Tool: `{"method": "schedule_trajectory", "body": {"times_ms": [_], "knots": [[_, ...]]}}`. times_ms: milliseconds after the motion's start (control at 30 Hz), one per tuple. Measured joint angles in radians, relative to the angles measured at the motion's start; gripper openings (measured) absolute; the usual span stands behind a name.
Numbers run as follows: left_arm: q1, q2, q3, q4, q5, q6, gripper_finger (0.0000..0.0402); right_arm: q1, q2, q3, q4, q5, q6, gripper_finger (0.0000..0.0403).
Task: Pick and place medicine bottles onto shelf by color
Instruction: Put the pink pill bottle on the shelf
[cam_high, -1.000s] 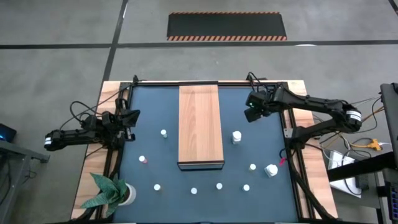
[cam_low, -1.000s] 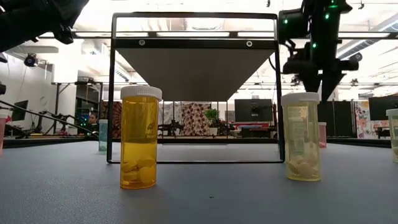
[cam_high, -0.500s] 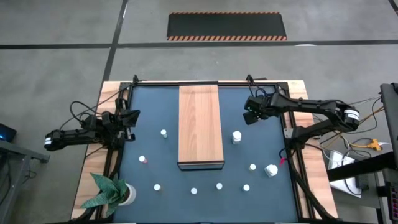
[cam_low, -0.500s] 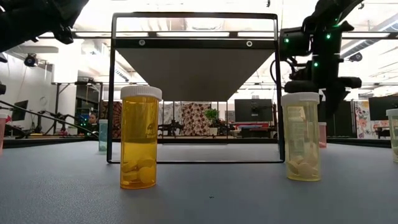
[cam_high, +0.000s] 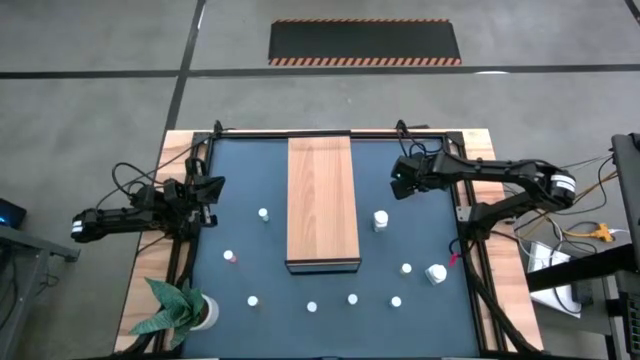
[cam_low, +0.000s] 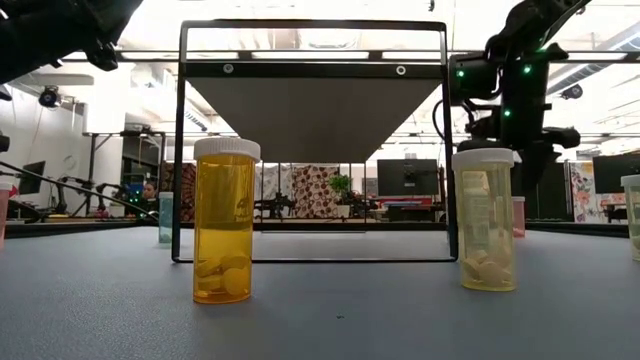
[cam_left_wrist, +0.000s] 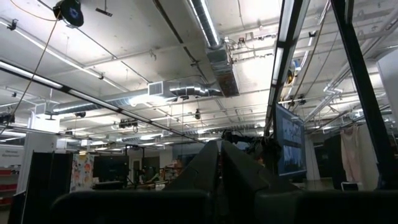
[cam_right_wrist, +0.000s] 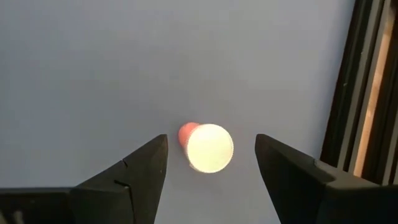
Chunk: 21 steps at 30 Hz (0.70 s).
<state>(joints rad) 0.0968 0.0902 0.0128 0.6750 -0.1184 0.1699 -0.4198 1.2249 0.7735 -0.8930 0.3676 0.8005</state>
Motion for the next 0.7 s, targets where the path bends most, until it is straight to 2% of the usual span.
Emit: {"method": "schedule_trajectory", "body": {"times_ms": [367, 700], "knots": [[0.0, 0.0, 0.0, 0.001, -0.003, 0.002, 0.0003, 0.001, 0.05, -0.011, 0.027, -0.002, 0.001, 0.0224], [0.0, 0.0, 0.0, 0.0, -0.003, 0.001, 0.0003, 0.001, 0.045, -0.011, 0.036, -0.019, 0.018, 0.0121]]}}
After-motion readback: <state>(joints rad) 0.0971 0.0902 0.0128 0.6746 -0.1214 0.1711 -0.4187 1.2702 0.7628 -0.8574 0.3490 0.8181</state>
